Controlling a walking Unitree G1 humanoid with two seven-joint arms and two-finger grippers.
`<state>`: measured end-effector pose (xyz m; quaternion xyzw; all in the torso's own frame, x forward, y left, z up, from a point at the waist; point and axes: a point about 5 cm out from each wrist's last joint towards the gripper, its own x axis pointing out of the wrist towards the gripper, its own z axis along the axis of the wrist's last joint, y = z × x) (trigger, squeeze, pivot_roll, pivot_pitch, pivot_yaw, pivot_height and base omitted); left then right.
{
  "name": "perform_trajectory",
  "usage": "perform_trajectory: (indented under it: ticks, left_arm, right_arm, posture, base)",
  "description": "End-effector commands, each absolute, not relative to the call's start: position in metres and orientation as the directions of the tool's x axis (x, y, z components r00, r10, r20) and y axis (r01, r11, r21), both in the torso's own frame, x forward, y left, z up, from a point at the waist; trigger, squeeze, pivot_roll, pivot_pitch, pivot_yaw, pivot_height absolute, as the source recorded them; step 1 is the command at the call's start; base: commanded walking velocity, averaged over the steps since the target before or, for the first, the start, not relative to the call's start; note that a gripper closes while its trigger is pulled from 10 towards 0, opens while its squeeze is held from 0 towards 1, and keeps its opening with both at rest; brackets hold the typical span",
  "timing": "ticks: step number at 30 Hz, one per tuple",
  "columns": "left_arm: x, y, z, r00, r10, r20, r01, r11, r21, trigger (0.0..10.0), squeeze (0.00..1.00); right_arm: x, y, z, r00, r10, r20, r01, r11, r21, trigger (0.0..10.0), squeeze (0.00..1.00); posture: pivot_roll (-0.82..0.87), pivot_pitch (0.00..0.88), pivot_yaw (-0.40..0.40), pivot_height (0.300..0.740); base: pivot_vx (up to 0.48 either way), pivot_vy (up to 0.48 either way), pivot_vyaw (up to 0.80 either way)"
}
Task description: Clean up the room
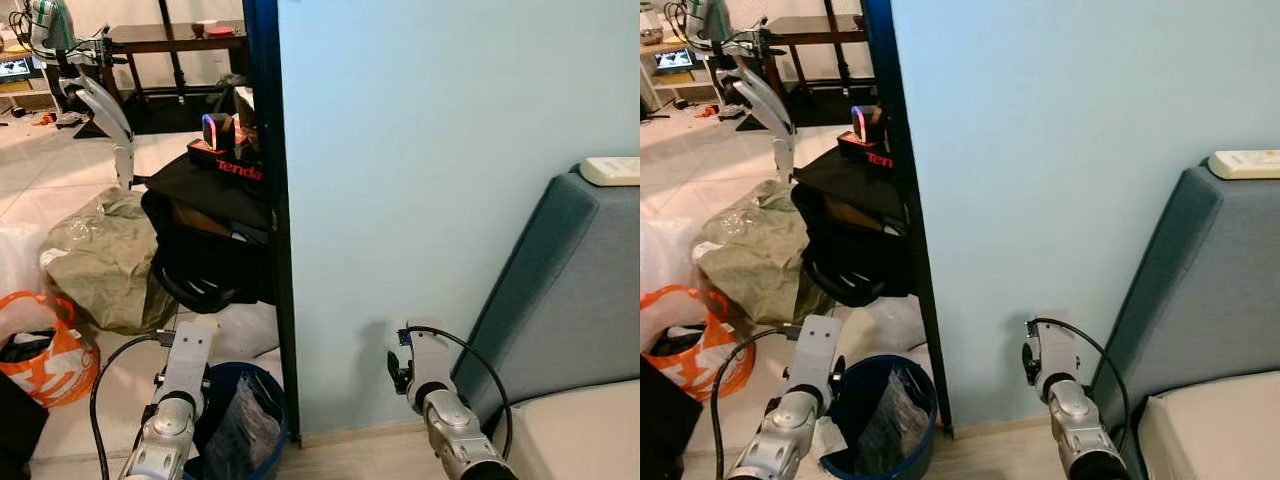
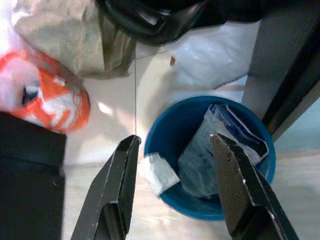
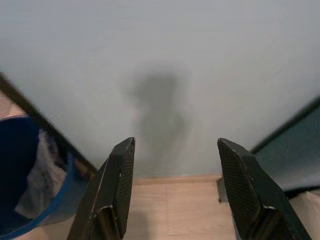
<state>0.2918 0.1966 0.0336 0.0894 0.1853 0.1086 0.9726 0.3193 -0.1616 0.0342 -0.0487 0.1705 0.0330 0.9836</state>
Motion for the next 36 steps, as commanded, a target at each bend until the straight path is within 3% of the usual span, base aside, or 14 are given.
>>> perform_trajectory:
  ticks: [1, 5, 8, 15, 33, 36]
  left_arm:
    - [0.278, 0.202, 0.020, 0.874, 0.293, -0.388, -0.242, 0.954, 0.177, 10.0, 0.00]
    - [0.270, 0.205, 0.019, 0.861, 0.340, -0.378, -0.303, 0.940, 0.155, 10.0, 0.00]
    - [0.268, 0.202, 0.020, 0.878, 0.317, -0.359, -0.258, 0.945, 0.202, 10.0, 0.00]
    - [0.274, 0.189, 0.016, 0.899, 0.220, -0.378, -0.144, 0.965, 0.218, 10.0, 0.00]
    - [0.264, 0.182, 0.005, 0.891, 0.183, -0.415, -0.123, 0.978, 0.167, 10.0, 0.00]
    - [0.262, 0.182, 0.006, 0.897, 0.181, -0.405, -0.118, 0.977, 0.175, 10.0, 0.00]
  right_arm:
    - [0.313, -0.154, 0.023, 0.916, 0.081, -0.394, -0.122, 0.989, -0.079, 10.0, 0.00]
    - [0.314, -0.148, 0.025, 0.906, 0.132, -0.403, -0.180, 0.980, -0.084, 10.0, 0.00]
    - [0.312, -0.145, 0.023, 0.900, 0.153, -0.408, -0.201, 0.977, -0.077, 10.0, 0.00]
    - [0.304, -0.156, 0.016, 0.920, 0.043, -0.389, -0.073, 0.995, -0.064, 10.0, 0.00]
    - [0.288, -0.157, 0.001, 0.889, 0.062, -0.454, -0.087, 0.996, -0.034, 10.0, 0.00]
    - [0.290, -0.154, 0.003, 0.894, 0.080, -0.441, -0.101, 0.995, -0.024, 10.0, 0.00]
  posture:
    - [0.05, 0.102, -0.019, 0.740]
    - [0.07, 0.118, -0.053, 0.740]
    - [0.07, 0.100, -0.039, 0.740]
    - [0.05, 0.089, 0.007, 0.740]
    - [0.02, 0.106, -0.001, 0.740]
    - [0.02, 0.105, -0.006, 0.740]
  base:
    - [0.000, 0.000, 0.00]
    - [0.000, 0.000, 0.00]
    - [0.000, 0.000, 0.00]
    - [0.000, 0.000, 0.00]
    - [0.000, 0.000, 0.00]
    - [0.000, 0.000, -0.80]
